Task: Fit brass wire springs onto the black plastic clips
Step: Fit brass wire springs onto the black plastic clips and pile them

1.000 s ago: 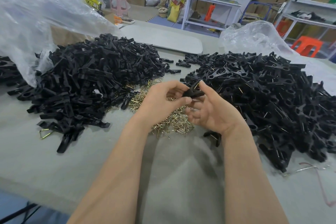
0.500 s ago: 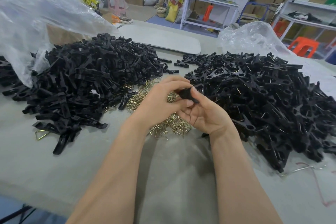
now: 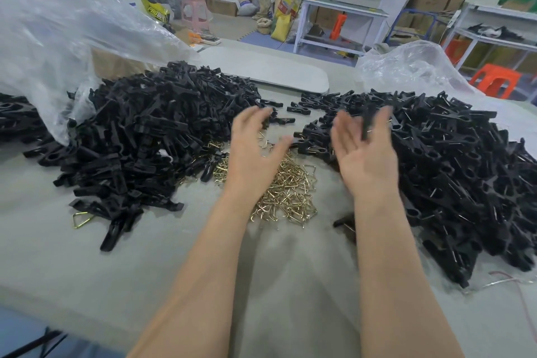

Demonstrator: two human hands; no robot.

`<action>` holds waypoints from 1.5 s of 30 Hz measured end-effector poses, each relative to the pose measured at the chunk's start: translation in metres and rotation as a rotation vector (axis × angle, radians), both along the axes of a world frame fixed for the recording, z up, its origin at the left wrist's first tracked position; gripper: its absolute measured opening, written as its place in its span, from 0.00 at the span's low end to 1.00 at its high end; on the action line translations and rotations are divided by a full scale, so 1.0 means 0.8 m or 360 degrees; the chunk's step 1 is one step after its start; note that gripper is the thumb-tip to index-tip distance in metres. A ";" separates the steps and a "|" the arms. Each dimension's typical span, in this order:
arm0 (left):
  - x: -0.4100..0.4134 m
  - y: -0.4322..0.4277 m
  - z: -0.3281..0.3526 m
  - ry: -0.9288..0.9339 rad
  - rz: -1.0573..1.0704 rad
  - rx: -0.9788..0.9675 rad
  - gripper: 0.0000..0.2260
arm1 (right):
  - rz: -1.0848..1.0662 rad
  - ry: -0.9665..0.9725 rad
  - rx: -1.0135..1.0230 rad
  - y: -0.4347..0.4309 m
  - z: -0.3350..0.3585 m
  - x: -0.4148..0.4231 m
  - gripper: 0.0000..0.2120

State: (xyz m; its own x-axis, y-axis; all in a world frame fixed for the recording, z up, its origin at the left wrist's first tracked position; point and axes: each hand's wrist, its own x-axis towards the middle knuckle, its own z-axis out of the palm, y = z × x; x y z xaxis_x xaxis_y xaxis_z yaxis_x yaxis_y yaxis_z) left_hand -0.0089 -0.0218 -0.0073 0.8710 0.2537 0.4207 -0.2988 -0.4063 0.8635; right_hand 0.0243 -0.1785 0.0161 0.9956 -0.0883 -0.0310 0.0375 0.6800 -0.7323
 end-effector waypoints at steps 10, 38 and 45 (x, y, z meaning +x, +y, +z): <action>-0.005 0.024 0.016 -0.0570 0.0764 -0.0815 0.09 | 0.0740 -0.0801 -0.3002 0.175 -0.051 0.012 0.24; 0.005 -0.002 -0.003 0.0140 -0.0338 -0.0193 0.08 | 0.0104 0.0008 -0.1289 0.064 -0.035 -0.012 0.11; 0.014 0.020 -0.004 0.0133 0.0173 -0.1248 0.08 | 0.0102 -0.0481 -0.2797 0.085 -0.041 -0.008 0.15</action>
State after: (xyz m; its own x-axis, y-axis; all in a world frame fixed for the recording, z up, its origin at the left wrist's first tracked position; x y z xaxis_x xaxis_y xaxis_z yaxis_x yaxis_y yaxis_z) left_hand 0.0027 -0.0059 -0.0104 0.8452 0.5342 0.0188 -0.2139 0.3059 0.9277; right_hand 0.0181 -0.1108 -0.0166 0.9511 0.2226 0.2143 0.3026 -0.8109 -0.5009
